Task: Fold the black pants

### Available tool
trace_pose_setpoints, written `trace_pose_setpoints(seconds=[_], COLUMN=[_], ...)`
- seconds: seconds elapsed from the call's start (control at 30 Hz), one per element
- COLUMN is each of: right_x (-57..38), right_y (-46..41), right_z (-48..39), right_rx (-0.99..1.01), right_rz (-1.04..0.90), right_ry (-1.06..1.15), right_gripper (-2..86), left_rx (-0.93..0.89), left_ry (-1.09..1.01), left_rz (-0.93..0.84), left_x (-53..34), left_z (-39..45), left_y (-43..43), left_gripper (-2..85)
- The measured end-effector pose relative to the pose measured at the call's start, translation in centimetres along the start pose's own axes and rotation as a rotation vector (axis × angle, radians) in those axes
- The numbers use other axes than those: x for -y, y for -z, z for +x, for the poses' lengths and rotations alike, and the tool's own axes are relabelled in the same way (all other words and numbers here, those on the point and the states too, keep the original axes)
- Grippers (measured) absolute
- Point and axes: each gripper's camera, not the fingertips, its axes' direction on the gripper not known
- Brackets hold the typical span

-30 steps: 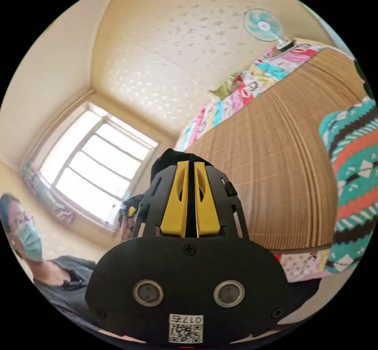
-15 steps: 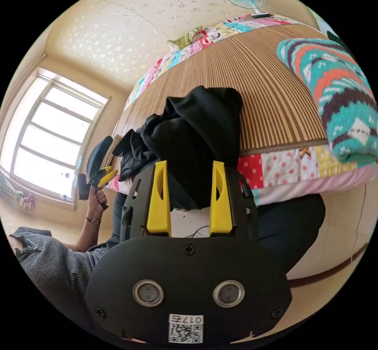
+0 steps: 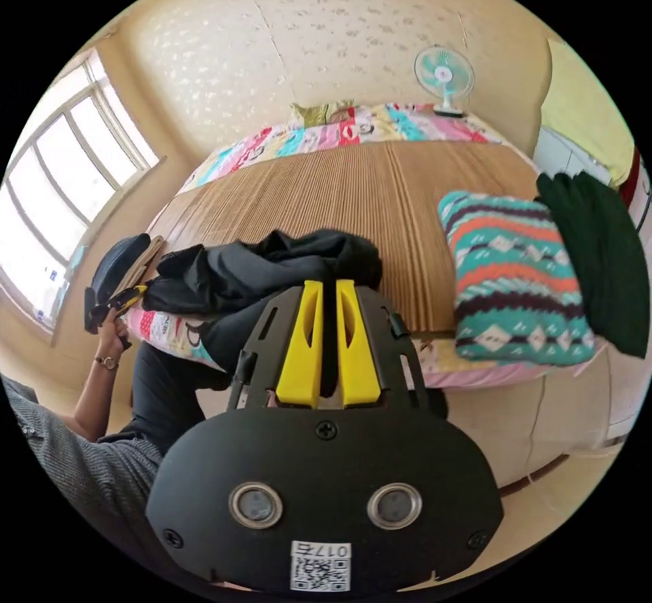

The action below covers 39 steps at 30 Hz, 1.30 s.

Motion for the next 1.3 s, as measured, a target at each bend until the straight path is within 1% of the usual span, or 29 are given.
trace_pose_setpoints(seconds=[0.07,0.1,0.17,0.23,0.27,0.3,0.33,0.4,0.43,0.5,0.53,0.57,0.6,0.67,0.73,0.8,0.87,0.9,0.93,1.0,1.07,1.13,1.17,1.23,1.27,1.3], right_x=[3.2,5.6,9.1,11.8,12.0,12.0,11.1,8.9,7.0,3.8,1.7,0.7,-1.3,-3.7,-5.8,-6.8,-7.5,-8.0,-8.4,-8.4,-7.7,-5.9,-5.2,-1.9,-0.9,1.1], right_y=[2.0,2.3,0.8,-3.1,-4.3,-6.5,-7.9,-8.8,-8.9,-8.8,-8.7,-8.7,-8.5,-8.4,-8.9,-10.0,-11.6,-12.6,-13.3,-13.8,-13.8,-12.3,-11.5,-6.6,-5.1,-2.4], right_z=[-0.6,-1.0,-1.3,0.0,0.4,1.0,1.1,0.9,0.7,0.6,0.7,0.7,0.7,0.4,-0.7,-2.1,-4.0,-5.3,-6.2,-7.2,-7.4,-6.9,-6.8,-6.3,-6.2,-5.8], right_rx=[-0.042,-0.056,-0.102,-0.099,-0.092,-0.090,-0.089,-0.048,0.004,0.098,0.158,0.182,0.206,0.188,0.131,0.147,0.162,0.108,0.034,-0.064,-0.114,-0.183,-0.203,-0.266,-0.281,-0.311], right_rz=[0.075,0.067,-0.020,-0.112,-0.135,-0.176,-0.186,-0.172,-0.146,-0.117,-0.107,-0.106,-0.111,-0.140,-0.221,-0.310,-0.428,-0.484,-0.511,-0.531,-0.557,-0.554,-0.535,-0.386,-0.331,-0.222], right_ry=[0.074,0.111,0.164,0.107,0.069,0.006,-0.035,-0.073,-0.104,-0.158,-0.197,-0.212,-0.239,-0.260,-0.232,-0.192,-0.138,-0.093,-0.062,-0.008,0.022,0.023,0.024,0.016,0.010,-0.005], right_gripper=[4.3,4.8,6.4,11.4,12.9,13.1,13.2,13.1,13.3,13.4,13.6,13.6,14.1,15.2,16.9,17.0,16.4,14.4,11.7,7.7,5.5,4.3,4.1,3.8,3.8,3.8], left_rx=[0.112,0.114,0.063,0.106,0.171,0.198,0.198,0.097,0.033,-0.016,-0.039,-0.057,-0.060,-0.056,-0.032,0.012,-0.044,-0.061,-0.069,0.001,0.207,0.290,0.293,0.276,0.219,0.173], left_ry=[-0.062,-0.053,0.056,0.139,0.211,0.247,0.302,0.311,0.281,0.225,0.163,0.096,0.062,-0.066,-0.154,-0.213,-0.210,-0.198,-0.176,-0.163,-0.187,-0.247,-0.261,-0.280,-0.243,-0.217], left_rz=[0.100,0.121,0.193,0.257,0.304,0.327,0.360,0.381,0.366,0.272,0.185,0.095,0.054,-0.045,-0.078,-0.109,-0.188,-0.197,-0.212,-0.253,-0.307,-0.254,-0.250,-0.266,-0.249,-0.227], left_x=[1.9,2.4,4.0,4.1,3.6,3.1,2.1,0.5,-0.4,-1.2,-1.2,-1.1,-1.0,-0.5,0.2,1.3,2.9,3.1,3.5,3.6,3.1,2.3,1.9,1.7,1.9,2.1], left_z=[0.6,0.4,-2.5,-5.0,-6.4,-7.1,-8.3,-9.3,-9.2,-7.8,-6.2,-4.2,-3.0,1.8,5.2,8.0,10.0,10.3,10.7,11.3,11.9,12.6,12.8,13.0,12.6,12.3], left_y=[3.8,4.7,7.4,8.4,9.2,9.6,10.4,10.9,10.7,9.3,7.9,6.2,5.4,2.1,-0.1,-2.7,-6.6,-7.6,-9.4,-12.1,-15.4,-15.8,-15.7,-15.1,-13.9,-13.1], left_gripper=[-0.8,-0.8,-0.8,-0.6,-0.3,0.0,1.1,4.0,6.2,9.2,11.2,12.9,13.6,16.0,17.2,19.7,20.7,20.7,20.4,18.3,12.5,9.9,7.6,3.0,0.6,0.3])
